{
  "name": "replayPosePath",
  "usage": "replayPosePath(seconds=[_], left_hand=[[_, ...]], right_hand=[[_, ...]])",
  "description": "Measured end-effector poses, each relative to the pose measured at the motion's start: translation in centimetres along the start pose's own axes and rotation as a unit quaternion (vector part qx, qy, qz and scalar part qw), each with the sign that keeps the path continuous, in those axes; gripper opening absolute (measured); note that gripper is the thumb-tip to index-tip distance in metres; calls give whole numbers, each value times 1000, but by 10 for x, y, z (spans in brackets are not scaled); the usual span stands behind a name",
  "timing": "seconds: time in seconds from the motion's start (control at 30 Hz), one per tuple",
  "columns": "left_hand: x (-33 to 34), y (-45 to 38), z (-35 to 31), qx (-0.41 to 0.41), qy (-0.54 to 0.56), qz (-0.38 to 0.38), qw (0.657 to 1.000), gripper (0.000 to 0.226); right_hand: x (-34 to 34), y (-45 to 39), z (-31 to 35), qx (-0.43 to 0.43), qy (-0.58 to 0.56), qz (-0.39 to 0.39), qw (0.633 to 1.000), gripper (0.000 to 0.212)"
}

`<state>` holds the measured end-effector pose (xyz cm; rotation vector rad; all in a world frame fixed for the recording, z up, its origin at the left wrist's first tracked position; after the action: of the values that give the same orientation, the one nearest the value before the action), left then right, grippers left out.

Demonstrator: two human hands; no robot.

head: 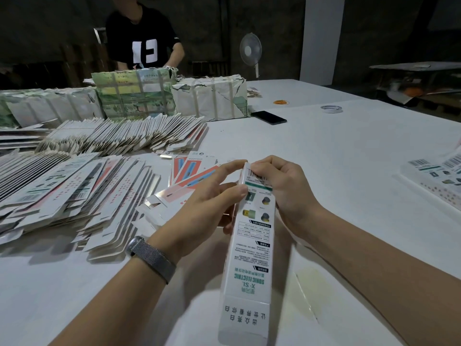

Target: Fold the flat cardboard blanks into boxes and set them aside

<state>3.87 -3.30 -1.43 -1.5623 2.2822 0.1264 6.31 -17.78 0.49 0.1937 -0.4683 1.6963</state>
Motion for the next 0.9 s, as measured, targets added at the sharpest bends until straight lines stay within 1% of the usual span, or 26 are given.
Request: replayPosePath(seconds=[0.07,0.13,0.37,0.57,0.67,0.77,0.9], left_hand=[[-1,0,1,-2,2,-3,1000,46],[-1,0,1,-5,1,-5,1000,43],[4,0,-6,3,3,-1,1000,45],[7,1,-5,-3,0,21,1000,48],[7,1,-3,-4,-1,25,1000,49],[7,1,-3,0,7,24,1000,57],[6,1,-4,-1,17,13,1000,49]], right_hand=[[0,0,0,-1,2,-1,1000,25],[-1,0,1,-4,5,-3,1000,24],[-4,-3,6,-30,-2,-12,999,24],[-6,-7,8,14,4,0,1000,30],[-7,-7,9,20,15,2,1000,31],[-7,-7,9,14,28,8,999,29],[-5,-7,9,16,36,20,999,28]])
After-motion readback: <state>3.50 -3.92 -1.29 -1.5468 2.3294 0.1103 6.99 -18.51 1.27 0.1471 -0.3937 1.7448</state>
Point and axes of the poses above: each hand's wrist, its own y-axis away from the middle knuckle, its own x-axis out of the palm, z = x × y, the point moved 5 cm from there along -y, towards the middle knuckle, and after that the axes turned 15 degrees about -y, right-handed, at the moved point
